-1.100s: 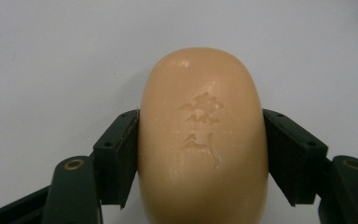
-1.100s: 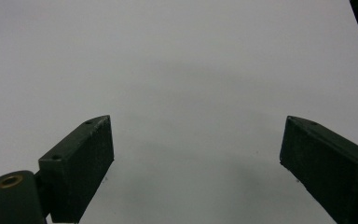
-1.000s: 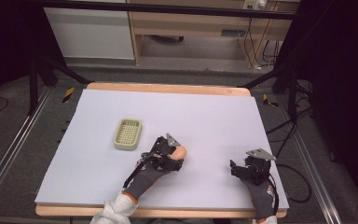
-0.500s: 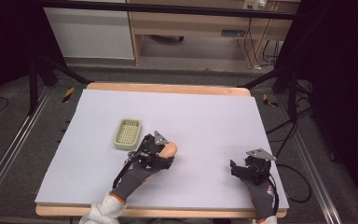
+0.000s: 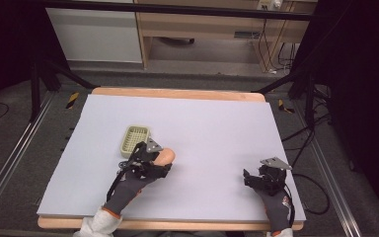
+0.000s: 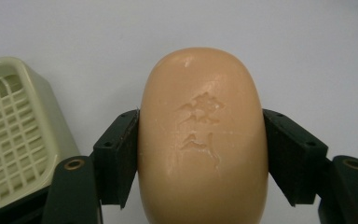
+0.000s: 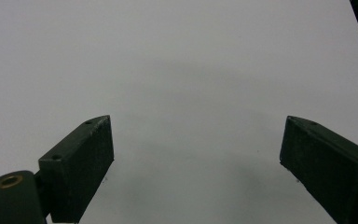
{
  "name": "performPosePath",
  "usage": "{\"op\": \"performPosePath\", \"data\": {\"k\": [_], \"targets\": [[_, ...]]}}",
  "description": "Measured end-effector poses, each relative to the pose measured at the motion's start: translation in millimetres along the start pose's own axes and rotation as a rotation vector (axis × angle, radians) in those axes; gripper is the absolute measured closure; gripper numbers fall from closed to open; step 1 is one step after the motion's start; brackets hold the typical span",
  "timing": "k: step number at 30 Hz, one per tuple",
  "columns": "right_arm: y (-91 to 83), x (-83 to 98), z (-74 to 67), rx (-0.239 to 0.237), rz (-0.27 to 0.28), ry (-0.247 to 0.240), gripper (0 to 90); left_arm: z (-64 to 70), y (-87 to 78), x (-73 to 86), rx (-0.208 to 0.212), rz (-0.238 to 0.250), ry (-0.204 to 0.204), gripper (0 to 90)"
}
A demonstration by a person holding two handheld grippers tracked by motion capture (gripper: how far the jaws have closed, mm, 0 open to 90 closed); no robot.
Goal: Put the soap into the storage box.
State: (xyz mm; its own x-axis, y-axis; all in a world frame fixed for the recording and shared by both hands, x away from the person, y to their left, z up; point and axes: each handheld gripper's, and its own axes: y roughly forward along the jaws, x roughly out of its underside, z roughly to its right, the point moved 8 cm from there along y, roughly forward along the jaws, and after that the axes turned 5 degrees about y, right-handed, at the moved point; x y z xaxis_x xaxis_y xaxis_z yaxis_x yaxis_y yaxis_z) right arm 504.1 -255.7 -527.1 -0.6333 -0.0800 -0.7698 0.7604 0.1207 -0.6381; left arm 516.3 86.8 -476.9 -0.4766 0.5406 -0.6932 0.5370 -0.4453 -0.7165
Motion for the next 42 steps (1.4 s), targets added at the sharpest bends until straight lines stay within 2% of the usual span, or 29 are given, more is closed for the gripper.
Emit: {"op": "performPosePath", "data": {"k": [2, 7, 21, 42], "targets": [[0.2, 0.0, 0.2, -0.001, 0.002, -0.010, 10.0, -4.4, -3.1, 0.9, -0.004, 0.005, -0.010, 31.6], [-0.5, 0.0, 0.0, 0.000, 0.000, -0.001, 10.0, -13.3, -7.4, 2.5, -0.018, 0.019, -0.037, 31.5], [-1.0, -0.6, 1.2, -0.004, 0.005, -0.001, 10.0, -29.9, -13.0, 5.1, -0.052, 0.028, -0.061, 31.5], [-0.6, -0.6, 2.0, -0.002, 0.002, 0.004, 10.0, -61.1, -18.0, 4.1, -0.117, 0.068, -0.130, 31.6]]}}
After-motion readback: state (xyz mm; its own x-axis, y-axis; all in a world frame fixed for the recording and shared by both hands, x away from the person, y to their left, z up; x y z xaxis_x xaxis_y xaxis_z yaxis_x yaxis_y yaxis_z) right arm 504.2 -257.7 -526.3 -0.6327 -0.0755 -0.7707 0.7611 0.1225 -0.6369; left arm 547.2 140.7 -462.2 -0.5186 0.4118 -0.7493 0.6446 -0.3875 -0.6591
